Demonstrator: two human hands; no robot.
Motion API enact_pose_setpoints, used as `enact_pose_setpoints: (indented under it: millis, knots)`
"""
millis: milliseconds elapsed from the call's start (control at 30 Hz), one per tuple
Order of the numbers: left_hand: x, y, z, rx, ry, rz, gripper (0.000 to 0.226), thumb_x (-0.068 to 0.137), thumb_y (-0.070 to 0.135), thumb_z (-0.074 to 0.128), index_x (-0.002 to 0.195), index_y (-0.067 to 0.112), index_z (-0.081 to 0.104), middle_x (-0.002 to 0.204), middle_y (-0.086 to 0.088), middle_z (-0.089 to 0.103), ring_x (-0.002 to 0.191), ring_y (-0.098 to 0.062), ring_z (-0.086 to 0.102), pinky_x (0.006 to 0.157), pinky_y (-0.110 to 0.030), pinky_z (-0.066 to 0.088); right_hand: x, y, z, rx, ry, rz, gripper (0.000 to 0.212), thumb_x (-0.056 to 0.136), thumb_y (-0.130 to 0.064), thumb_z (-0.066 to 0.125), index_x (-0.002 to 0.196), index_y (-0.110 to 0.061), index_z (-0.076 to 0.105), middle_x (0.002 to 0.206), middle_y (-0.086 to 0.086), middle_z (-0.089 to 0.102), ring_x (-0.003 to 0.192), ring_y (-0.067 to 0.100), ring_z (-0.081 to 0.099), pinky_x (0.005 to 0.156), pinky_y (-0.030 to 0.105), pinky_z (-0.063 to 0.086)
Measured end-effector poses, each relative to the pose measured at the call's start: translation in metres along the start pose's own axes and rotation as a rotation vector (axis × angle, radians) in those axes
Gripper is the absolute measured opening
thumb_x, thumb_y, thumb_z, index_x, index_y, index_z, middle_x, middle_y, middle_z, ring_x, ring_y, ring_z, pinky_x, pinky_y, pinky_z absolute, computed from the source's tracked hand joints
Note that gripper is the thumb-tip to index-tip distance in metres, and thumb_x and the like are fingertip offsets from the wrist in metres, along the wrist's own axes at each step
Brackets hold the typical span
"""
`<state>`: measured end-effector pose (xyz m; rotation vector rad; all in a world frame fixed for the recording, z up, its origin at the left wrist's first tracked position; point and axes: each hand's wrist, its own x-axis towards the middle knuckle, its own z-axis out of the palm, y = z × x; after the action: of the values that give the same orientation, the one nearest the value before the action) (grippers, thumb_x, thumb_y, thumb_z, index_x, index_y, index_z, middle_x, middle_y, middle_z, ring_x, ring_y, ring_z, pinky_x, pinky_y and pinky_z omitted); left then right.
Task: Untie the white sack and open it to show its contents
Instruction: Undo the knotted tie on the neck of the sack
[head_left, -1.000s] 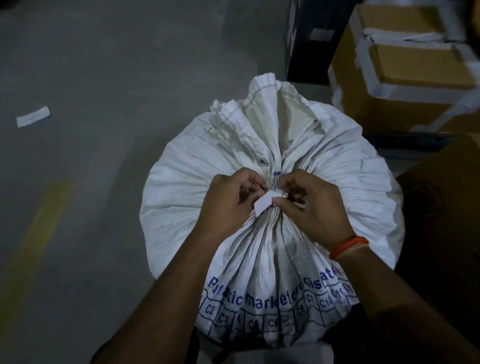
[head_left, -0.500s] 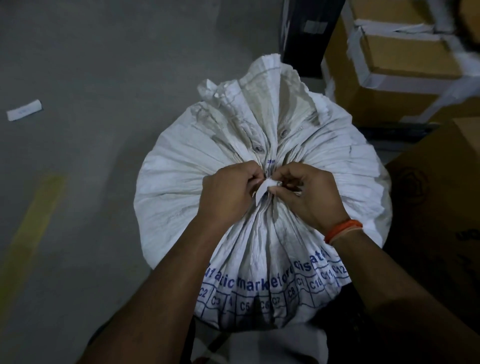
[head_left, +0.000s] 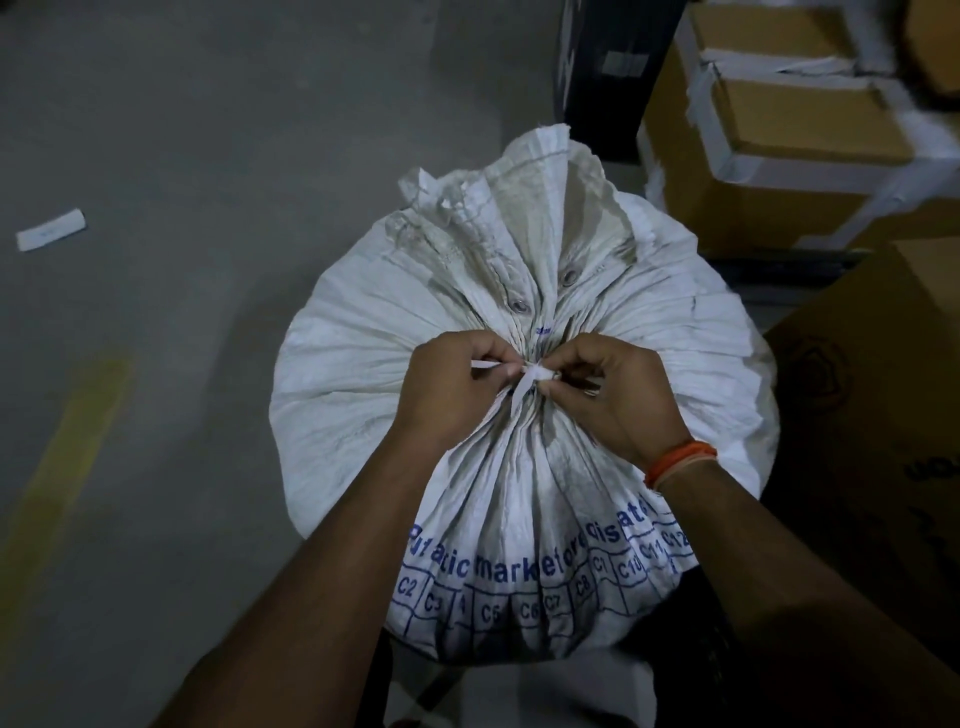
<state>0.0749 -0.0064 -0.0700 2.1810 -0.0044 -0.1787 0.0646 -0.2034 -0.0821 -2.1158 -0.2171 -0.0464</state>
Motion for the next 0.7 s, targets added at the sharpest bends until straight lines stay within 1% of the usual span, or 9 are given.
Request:
enact_pose_setpoints:
  millis: [67,133,167,267,300,400,533,600,700]
  knots:
    - [0.000,0.000,0.002,-0.029,0.001,-0.012,0.007,0.092,0.021,0.076,0.087,0.022,0.080,0.087,0.010,0.079,0.086,-0.004,0.071,0.078,-0.018,0.053,0.000,0.000,0.000,0.003,-0.001,0.005,0.014,0.078,-0.007,0.084,0.089,-0.009,0.076,0.086,-0.005,0.074,0.081,0.001,0.070,0.076,0.009,0.052]
    - [0.000,0.000,0.005,-0.041,0.001,-0.025,0.007,0.093,0.020,0.075,0.088,0.021,0.080,0.088,0.009,0.078,0.086,-0.005,0.071,0.074,-0.012,0.050,0.000,0.000,0.000,0.006,-0.003,0.012,0.014,0.077,-0.007,0.085,0.088,-0.009,0.076,0.084,-0.007,0.073,0.079,0.001,0.070,0.075,0.009,0.052]
    - [0.000,-0.001,0.006,-0.050,-0.002,-0.033,0.007,0.093,0.019,0.074,0.088,0.020,0.079,0.088,0.009,0.078,0.086,-0.006,0.071,0.073,-0.013,0.049,0.000,0.000,0.000,0.006,-0.004,0.013,0.013,0.077,-0.007,0.085,0.088,-0.009,0.076,0.084,-0.006,0.073,0.079,0.002,0.070,0.075,0.010,0.052]
    - [-0.001,-0.003,0.011,-0.106,-0.010,-0.071,0.009,0.094,0.019,0.073,0.087,0.021,0.078,0.084,0.009,0.076,0.082,-0.010,0.071,0.078,-0.027,0.055,0.000,0.001,0.002,0.003,0.002,0.008,0.013,0.078,-0.006,0.084,0.087,-0.010,0.076,0.085,-0.003,0.074,0.080,0.005,0.070,0.076,0.011,0.053]
    - [-0.001,-0.003,0.012,-0.123,-0.010,-0.087,0.010,0.094,0.019,0.073,0.085,0.022,0.077,0.082,0.009,0.076,0.079,-0.009,0.071,0.078,-0.029,0.056,0.000,0.001,0.002,0.007,0.006,0.011,0.013,0.078,-0.005,0.084,0.087,-0.010,0.076,0.086,-0.003,0.074,0.080,0.006,0.070,0.077,0.012,0.053]
    - [-0.003,-0.004,0.014,-0.113,-0.006,-0.106,0.014,0.094,0.019,0.071,0.082,0.025,0.075,0.078,0.012,0.075,0.071,-0.001,0.066,0.072,-0.022,0.050,-0.001,0.000,0.004,0.023,0.017,0.029,0.013,0.077,-0.004,0.084,0.086,-0.010,0.076,0.086,-0.002,0.075,0.081,0.006,0.071,0.077,0.012,0.054]
    - [-0.006,-0.001,0.014,-0.089,0.017,-0.102,0.012,0.095,0.019,0.070,0.087,0.023,0.078,0.084,0.010,0.078,0.081,-0.003,0.070,0.071,-0.016,0.047,-0.002,-0.001,0.005,0.057,0.032,0.047,0.013,0.077,-0.003,0.083,0.086,-0.011,0.076,0.086,-0.003,0.076,0.080,0.005,0.072,0.077,0.011,0.054]
    - [-0.006,-0.001,0.014,-0.095,0.024,-0.104,0.012,0.095,0.020,0.070,0.086,0.023,0.078,0.085,0.010,0.078,0.082,-0.003,0.071,0.072,-0.017,0.048,-0.003,-0.001,0.004,0.069,0.037,0.046,0.012,0.078,-0.006,0.084,0.087,-0.011,0.077,0.086,-0.003,0.076,0.080,0.005,0.072,0.076,0.012,0.054]
    - [-0.006,-0.001,0.013,-0.130,0.022,-0.111,0.013,0.095,0.020,0.071,0.085,0.024,0.078,0.084,0.010,0.079,0.082,-0.004,0.072,0.076,-0.021,0.054,-0.003,-0.001,0.002,0.089,0.033,0.061,0.013,0.078,-0.011,0.085,0.089,-0.014,0.077,0.086,-0.004,0.077,0.081,0.007,0.072,0.077,0.017,0.057]
